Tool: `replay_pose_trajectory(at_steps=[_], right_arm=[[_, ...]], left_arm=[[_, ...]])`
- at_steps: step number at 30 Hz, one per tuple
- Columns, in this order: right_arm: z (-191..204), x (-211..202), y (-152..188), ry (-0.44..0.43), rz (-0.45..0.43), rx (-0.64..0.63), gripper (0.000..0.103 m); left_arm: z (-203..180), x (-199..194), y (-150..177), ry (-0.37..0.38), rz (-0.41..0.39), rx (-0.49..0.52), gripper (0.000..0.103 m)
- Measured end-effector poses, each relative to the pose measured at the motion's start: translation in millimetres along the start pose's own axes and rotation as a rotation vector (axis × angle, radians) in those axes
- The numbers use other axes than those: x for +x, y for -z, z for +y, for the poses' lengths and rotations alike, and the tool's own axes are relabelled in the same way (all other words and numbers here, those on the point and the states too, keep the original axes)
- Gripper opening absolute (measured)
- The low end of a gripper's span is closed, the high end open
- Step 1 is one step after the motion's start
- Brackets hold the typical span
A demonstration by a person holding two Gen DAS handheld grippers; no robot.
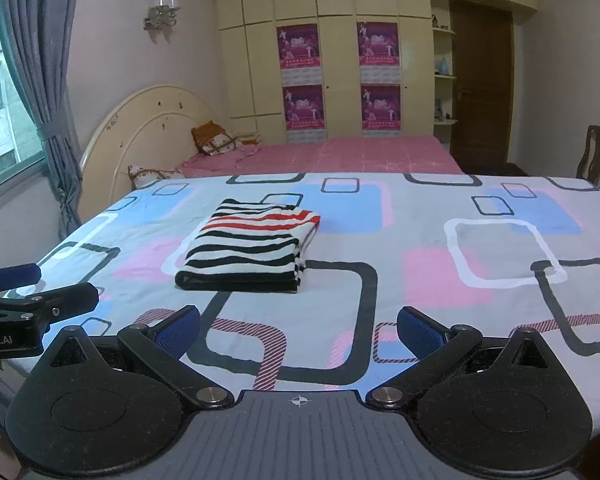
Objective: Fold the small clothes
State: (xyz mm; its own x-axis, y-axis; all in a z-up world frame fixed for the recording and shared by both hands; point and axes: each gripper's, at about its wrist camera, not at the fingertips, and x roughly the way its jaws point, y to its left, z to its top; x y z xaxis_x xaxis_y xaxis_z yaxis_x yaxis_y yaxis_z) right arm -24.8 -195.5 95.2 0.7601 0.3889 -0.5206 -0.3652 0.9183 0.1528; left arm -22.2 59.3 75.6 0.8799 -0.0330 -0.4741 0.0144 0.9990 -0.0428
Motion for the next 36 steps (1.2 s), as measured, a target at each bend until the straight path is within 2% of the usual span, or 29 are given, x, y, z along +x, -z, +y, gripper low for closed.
replay_pose_trajectory(at_steps=[36], right_arm=[[0.4,4.6,-2.6,-0.006,0.003,-0.009,0.103]], left_arm=[[5.4,2.9,-4.8,0.008,0.003,-0.008,0.103]])
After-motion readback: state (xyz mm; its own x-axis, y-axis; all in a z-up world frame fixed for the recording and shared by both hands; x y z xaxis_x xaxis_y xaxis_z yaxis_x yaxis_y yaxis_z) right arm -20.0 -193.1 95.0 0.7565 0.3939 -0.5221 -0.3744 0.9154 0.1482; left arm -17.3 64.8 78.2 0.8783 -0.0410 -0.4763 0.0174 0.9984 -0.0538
